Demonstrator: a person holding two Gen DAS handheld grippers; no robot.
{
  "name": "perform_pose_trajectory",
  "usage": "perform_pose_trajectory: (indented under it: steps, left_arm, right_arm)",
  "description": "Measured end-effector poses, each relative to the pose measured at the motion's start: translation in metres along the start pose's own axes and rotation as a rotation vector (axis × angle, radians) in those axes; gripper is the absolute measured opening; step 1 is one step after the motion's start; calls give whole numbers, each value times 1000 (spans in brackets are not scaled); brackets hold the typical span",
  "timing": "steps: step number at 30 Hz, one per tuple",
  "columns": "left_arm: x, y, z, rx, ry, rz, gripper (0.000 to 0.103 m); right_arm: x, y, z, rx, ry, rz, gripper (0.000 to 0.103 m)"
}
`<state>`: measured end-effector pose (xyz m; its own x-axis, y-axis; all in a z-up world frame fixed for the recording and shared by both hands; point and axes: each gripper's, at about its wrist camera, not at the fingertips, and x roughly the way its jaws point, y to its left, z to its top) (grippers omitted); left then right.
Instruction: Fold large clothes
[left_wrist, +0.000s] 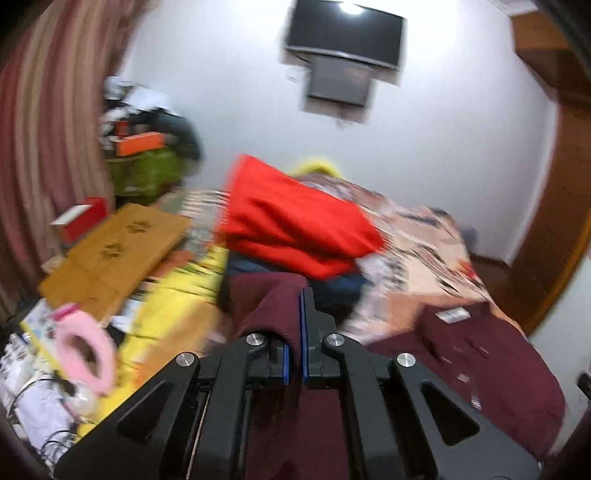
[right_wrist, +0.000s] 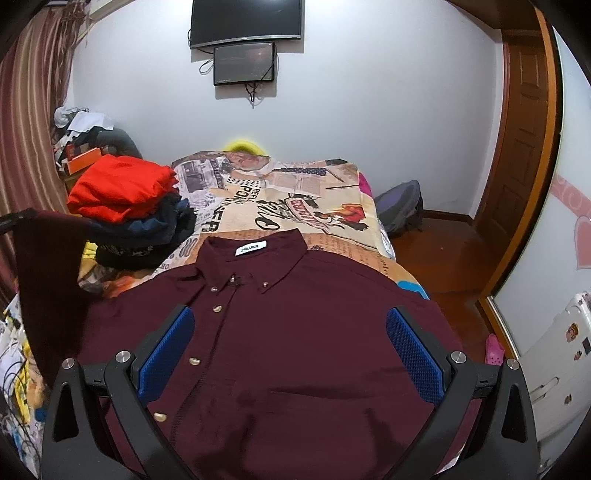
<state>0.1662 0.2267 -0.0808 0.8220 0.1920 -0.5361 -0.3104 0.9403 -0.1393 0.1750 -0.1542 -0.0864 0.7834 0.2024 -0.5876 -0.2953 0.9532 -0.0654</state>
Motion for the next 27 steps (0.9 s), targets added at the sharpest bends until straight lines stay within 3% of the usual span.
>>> perform_pose_trajectory:
  steps: [9,13,18,22,24,27]
  left_arm:
    - [39,-142,-72,122,250,-248,3]
    - [49,-182,-103,192,332,-269,3]
    - [60,-198,-143,227,465,-291,7]
    - [65,-202,-160,293,506,-260,22]
    - [54,-204,-162,341,489,-242,28]
    - [37,-203,-155,380,449,-234,47]
  right_arm:
    - [17,-12,-13,0,53,52,103]
    - [24,-18,-20,-8,84,35,103]
    - [30,-22,-26,-14,119,24,103]
    - [33,-23,-29,-24,136,21,103]
    - [34,-21,-29,-32,139,22,103]
    - [34,-17,-27,-43,133,25,103]
